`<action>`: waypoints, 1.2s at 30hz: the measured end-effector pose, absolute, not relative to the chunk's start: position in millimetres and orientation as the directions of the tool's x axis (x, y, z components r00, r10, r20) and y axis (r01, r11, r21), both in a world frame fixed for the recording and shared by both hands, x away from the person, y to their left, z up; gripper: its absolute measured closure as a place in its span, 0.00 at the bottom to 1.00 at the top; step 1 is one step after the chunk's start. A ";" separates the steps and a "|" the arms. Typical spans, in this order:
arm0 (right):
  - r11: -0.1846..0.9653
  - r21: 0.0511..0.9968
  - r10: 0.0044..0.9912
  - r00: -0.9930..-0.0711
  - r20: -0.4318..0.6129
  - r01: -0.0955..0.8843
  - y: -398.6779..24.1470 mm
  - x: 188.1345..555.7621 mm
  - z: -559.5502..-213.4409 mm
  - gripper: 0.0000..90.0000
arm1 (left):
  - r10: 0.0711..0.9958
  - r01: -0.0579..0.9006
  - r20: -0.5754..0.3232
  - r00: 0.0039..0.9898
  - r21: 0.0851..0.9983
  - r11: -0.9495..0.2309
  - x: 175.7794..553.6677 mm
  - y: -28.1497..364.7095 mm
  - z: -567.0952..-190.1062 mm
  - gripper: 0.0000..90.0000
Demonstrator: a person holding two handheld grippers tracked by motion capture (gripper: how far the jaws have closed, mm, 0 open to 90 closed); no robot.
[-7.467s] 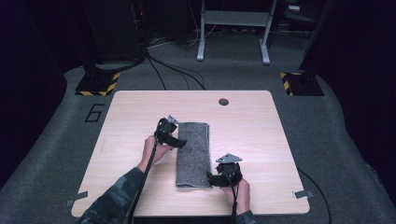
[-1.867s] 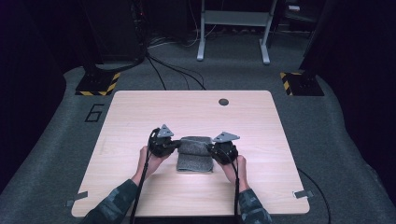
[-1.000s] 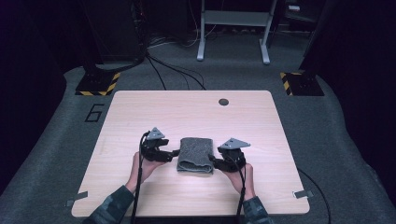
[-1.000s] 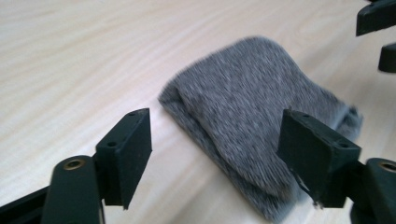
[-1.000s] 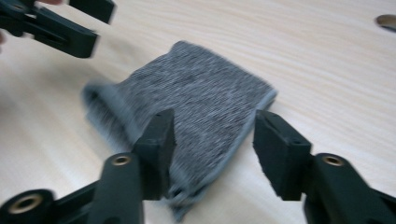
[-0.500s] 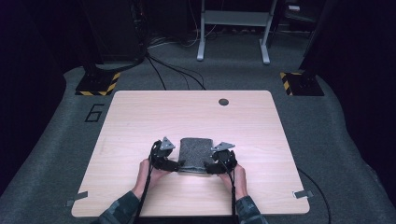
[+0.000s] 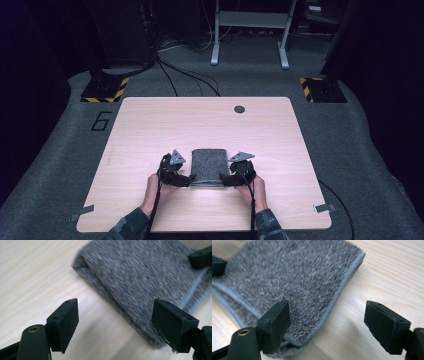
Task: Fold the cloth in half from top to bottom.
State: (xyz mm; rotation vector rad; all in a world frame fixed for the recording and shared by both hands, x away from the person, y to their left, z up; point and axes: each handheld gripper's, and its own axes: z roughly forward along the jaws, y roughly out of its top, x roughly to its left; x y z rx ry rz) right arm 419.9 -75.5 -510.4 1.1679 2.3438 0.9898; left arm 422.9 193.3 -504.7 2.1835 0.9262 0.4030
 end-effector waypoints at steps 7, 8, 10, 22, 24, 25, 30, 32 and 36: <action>0.376 0.737 0.812 -0.582 0.030 0.562 -93.5 416.9 -501.7 0.18 | 0.738 0.511 0.009 0.675 0.716 -0.475 423.4 208.9 -500.5 0.17; 0.361 0.747 0.818 -0.574 0.033 0.558 -106.5 412.0 -496.8 0.16 | 0.747 0.513 -0.001 0.665 0.727 -0.456 420.1 215.6 -497.5 0.17; 0.356 0.745 0.825 -0.564 0.032 0.564 -112.2 409.2 -494.2 0.16 | 0.762 0.506 0.005 0.648 0.745 -0.435 414.0 231.0 -492.1 0.16; 0.283 0.745 0.904 -0.427 0.002 0.604 -196.9 366.1 -499.2 0.06 | 0.849 0.582 0.010 0.528 0.724 -0.370 374.3 312.5 -504.9 0.11; 0.275 0.732 0.924 -0.382 -0.022 0.623 -212.6 360.9 -510.9 0.05 | 0.863 0.602 0.023 0.505 0.706 -0.372 368.2 323.4 -514.7 0.10; 0.275 0.732 0.924 -0.382 -0.022 0.623 -212.6 360.9 -510.9 0.05 | 0.863 0.602 0.023 0.505 0.706 -0.372 368.2 323.4 -514.7 0.10; 0.263 0.712 0.942 -0.331 -0.045 0.651 -228.3 356.1 -527.0 0.00 | 0.888 0.620 0.010 0.459 0.712 -0.329 360.2 338.7 -528.2 0.07; 0.238 0.723 0.944 -0.330 -0.015 0.648 -231.4 356.0 -529.8 0.00 | 0.890 0.609 0.008 0.455 0.726 -0.318 358.2 341.4 -530.0 0.07; 0.230 0.717 0.944 -0.330 0.000 0.657 -233.0 356.9 -530.0 0.00 | 0.891 0.604 0.009 0.453 0.732 -0.315 357.3 342.5 -530.8 0.07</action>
